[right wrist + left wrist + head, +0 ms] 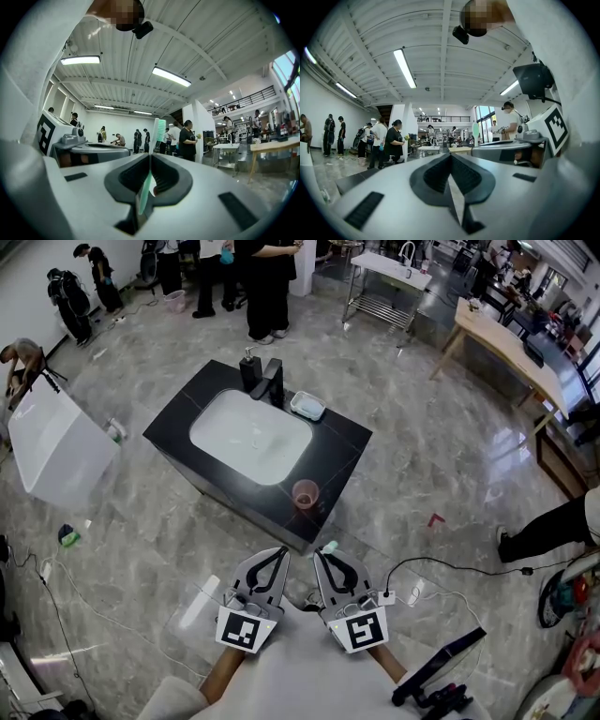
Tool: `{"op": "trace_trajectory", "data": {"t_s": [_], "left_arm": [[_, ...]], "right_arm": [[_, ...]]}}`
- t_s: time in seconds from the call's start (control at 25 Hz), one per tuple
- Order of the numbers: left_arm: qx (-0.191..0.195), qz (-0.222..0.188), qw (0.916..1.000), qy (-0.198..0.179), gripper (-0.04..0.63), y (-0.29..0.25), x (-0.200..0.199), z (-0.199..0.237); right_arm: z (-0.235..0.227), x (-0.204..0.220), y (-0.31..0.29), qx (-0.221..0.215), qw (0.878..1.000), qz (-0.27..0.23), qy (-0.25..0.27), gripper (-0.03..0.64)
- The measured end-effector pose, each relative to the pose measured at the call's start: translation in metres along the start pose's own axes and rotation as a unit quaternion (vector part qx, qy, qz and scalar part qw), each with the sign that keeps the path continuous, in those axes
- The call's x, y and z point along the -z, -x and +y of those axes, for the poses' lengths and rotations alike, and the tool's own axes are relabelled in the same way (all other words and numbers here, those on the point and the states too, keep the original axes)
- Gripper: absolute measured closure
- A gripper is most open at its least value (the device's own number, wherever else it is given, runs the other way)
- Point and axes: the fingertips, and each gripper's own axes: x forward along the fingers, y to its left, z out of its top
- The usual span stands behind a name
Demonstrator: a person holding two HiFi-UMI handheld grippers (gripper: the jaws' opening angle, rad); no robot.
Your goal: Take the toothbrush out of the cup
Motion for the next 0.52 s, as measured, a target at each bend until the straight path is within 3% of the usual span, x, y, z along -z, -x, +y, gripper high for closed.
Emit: {"op": "trace_trajectory", "data": {"t_s": [0.52], "left_arm": [[-0.003, -0.002, 1.0000, -0.001, 0.600, 0.0016, -0.0019, 0.0044]], "right_arm": [[0.0006, -0.0002, -0.0043, 0.000, 1.000, -0.001, 0.003, 0.595]]}}
